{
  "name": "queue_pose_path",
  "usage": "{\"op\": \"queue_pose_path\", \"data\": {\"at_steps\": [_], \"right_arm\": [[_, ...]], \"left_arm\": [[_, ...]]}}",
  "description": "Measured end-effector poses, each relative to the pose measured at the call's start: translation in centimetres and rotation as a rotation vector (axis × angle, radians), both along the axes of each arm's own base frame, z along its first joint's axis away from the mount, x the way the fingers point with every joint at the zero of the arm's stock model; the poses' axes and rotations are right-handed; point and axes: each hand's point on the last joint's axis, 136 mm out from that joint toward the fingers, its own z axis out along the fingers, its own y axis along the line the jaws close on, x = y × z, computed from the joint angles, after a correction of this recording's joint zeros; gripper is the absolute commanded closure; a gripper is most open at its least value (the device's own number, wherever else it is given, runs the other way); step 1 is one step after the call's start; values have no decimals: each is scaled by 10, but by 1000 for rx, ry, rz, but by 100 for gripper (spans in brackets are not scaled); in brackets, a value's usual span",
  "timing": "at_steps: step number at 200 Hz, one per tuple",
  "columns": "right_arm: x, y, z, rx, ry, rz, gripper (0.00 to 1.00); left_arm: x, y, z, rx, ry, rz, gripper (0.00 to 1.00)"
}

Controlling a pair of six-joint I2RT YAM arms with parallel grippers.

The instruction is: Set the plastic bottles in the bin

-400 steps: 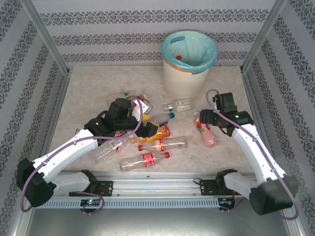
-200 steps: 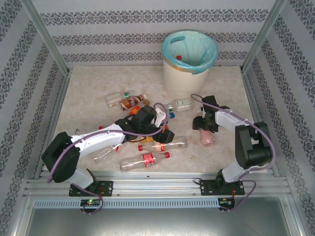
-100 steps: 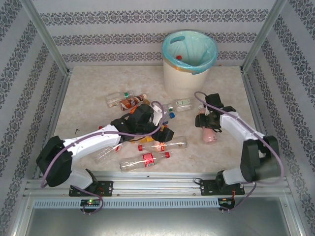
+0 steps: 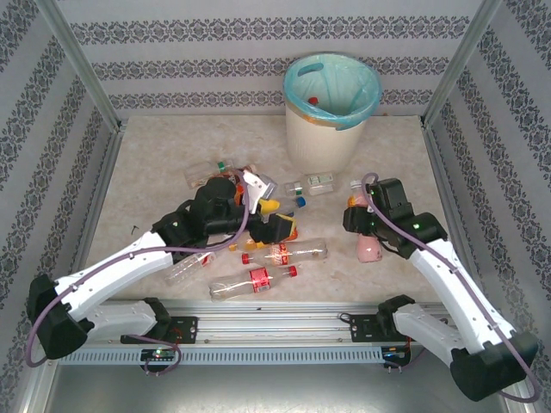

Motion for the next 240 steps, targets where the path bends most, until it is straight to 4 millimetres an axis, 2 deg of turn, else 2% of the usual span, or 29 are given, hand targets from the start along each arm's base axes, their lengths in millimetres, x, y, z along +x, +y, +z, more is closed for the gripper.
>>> {"op": "queue_pose_path", "data": {"at_steps": [29,63,89,114,129,143,170,203,220,240], "right_arm": [[-9,14,26,52,-38,22,41],[-9,35,80,125,-146,74,42],[-1,40,127,168,-250,82,42],[15,45,161,168,-333,90,42],[31,50,179,154,-386,98,42],[47,56,191,140,-429,108,42],[82,69,212,113,-513,128,43],[139,76,241,102,-622,107,44],[170,77,257,102,-676,93,44],[204,77,276,98,-733,83,44]], "left_arm": [[-3,5,-11,27,20,9,20],[-3,10,-13,56,33,26,19],[1,13,7,64,-8,44,19],[11,10,46,51,-88,57,19],[22,3,66,41,-132,64,19],[35,-3,75,43,-148,73,19],[76,-11,74,68,-134,110,19],[127,-12,68,78,-100,156,19],[149,-10,77,58,-96,173,21],[171,-12,97,17,-109,180,21]]}}
